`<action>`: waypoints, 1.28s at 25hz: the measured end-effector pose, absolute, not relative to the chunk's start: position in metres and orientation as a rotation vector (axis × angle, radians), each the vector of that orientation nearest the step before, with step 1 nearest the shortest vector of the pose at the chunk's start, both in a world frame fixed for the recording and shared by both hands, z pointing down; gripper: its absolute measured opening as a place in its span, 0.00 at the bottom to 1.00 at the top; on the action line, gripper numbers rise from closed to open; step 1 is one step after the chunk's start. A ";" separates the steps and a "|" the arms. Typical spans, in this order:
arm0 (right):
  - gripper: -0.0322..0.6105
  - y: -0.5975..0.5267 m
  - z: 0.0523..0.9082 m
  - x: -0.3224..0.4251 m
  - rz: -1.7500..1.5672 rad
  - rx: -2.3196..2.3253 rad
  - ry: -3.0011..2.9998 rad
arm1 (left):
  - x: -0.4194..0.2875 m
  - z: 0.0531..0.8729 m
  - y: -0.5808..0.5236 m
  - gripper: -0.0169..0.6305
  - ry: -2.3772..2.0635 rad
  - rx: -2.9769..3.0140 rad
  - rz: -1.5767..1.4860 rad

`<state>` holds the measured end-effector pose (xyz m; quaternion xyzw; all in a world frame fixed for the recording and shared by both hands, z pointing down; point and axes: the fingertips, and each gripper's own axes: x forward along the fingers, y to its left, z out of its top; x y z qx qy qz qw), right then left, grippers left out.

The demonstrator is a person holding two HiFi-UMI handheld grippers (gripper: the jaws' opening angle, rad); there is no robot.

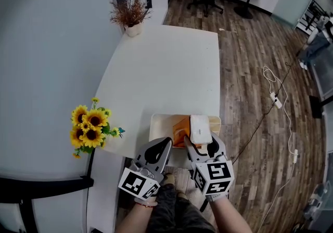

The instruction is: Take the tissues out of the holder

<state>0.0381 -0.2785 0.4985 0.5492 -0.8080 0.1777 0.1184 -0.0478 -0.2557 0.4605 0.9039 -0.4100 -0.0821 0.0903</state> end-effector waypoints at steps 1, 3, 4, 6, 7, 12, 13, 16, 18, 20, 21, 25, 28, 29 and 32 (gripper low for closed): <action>0.48 -0.278 0.498 0.038 0.517 1.607 -2.366 | -0.047 0.460 -0.256 0.04 -1.218 2.688 -0.245; 0.48 -0.277 0.495 0.039 0.510 1.609 -2.372 | -0.047 0.458 -0.255 0.04 -1.217 2.692 -0.246; 0.48 -0.277 0.493 0.039 0.507 1.609 -2.375 | -0.047 0.457 -0.255 0.04 -1.216 2.694 -0.246; 0.48 -0.276 0.490 0.039 0.501 1.610 -2.380 | -0.046 0.456 -0.254 0.04 -1.215 2.697 -0.246; 0.48 -0.276 0.488 0.040 0.498 1.611 -2.383 | -0.046 0.456 -0.254 0.04 -1.215 2.697 -0.246; 0.48 -0.274 0.478 0.042 0.474 1.618 -2.398 | -0.044 0.452 -0.252 0.04 -1.213 2.700 -0.248; 0.48 -0.274 0.477 0.042 0.468 1.619 -2.402 | -0.043 0.452 -0.252 0.04 -1.212 2.702 -0.249; 0.48 -0.272 0.471 0.044 0.449 1.626 -2.411 | -0.042 0.449 -0.250 0.04 -1.210 2.708 -0.253; 0.47 -0.272 0.467 0.044 0.435 1.631 -2.418 | -0.042 0.447 -0.250 0.04 -1.209 2.711 -0.254; 0.47 -0.271 0.462 0.043 0.427 1.629 -2.433 | -0.042 0.445 -0.249 0.04 -1.208 2.711 -0.253; 0.47 -0.270 0.460 0.043 0.423 1.627 -2.439 | -0.042 0.444 -0.248 0.04 -1.208 2.711 -0.252; 0.47 -0.269 0.454 0.045 0.400 1.630 -2.447 | -0.040 0.442 -0.246 0.04 -1.208 2.711 -0.253; 0.47 -0.268 0.448 0.043 0.389 1.632 -2.457 | -0.040 0.440 -0.244 0.04 -1.205 2.716 -0.257; 0.47 -0.268 0.447 0.043 0.388 1.632 -2.460 | -0.040 0.439 -0.244 0.04 -1.205 2.716 -0.257; 0.47 -0.267 0.441 0.044 0.380 1.636 -2.464 | -0.040 0.437 -0.243 0.04 -1.204 2.717 -0.257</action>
